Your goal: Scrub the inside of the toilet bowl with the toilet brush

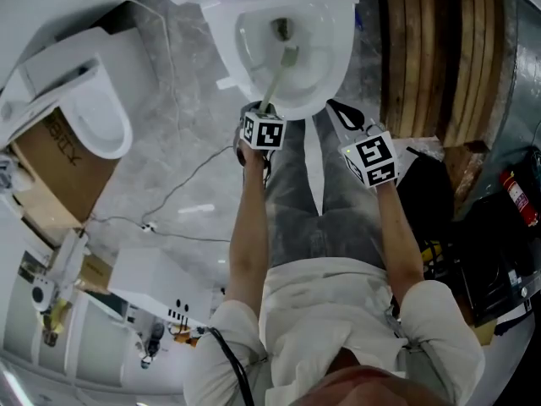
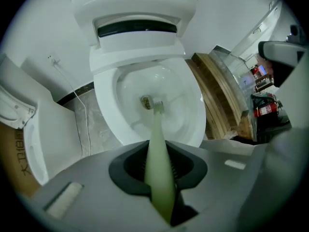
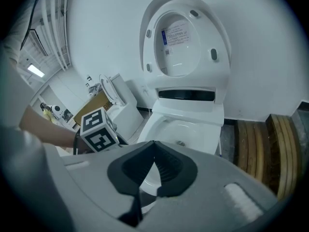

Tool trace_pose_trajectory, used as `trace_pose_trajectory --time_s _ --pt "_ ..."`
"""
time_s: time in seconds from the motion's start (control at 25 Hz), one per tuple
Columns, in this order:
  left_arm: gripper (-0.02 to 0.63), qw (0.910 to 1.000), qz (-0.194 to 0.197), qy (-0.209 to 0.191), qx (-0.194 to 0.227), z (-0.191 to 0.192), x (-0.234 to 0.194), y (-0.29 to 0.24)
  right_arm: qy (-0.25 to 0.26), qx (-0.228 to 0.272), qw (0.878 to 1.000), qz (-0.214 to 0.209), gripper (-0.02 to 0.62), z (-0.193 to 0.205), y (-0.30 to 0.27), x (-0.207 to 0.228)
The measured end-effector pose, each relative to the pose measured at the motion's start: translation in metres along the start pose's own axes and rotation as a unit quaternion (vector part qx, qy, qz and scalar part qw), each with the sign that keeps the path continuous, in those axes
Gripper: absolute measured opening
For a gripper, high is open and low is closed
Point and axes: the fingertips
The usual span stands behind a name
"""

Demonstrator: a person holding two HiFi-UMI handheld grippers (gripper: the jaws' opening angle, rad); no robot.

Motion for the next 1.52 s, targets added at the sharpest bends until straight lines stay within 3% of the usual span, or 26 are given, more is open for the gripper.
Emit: trace_pose_trajectory --time_s 0.4,0.88,1.28,1.52 --pt "0.093 0.9945 -0.036 -0.031 0.094 -0.035 -0.018 0.124 0.030 0.040 0.999 0.010 0.003 -0.053 0.042 -0.041" --pt "0.094 0.9677 -0.087 -0.050 0.232 -0.081 -0.033 0.291 0.085 0.139 0.986 0.020 0.003 -0.139 0.130 -0.093" --pt "0.095 0.9236 -0.118 -0.045 0.362 -0.121 -0.036 0.407 0.135 0.239 0.961 0.023 0.003 -0.213 0.205 -0.131" --pt "0.095 0.8967 -0.125 -0.032 0.424 -0.132 -0.033 0.458 0.165 0.273 0.948 0.013 0.002 -0.237 0.239 -0.152"
Point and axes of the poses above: the fingertips, and each gripper's own axes: y backward along the fingers, x to its right, z out of its underside, and after that the axes turned 14 degrees about -y, right-handed
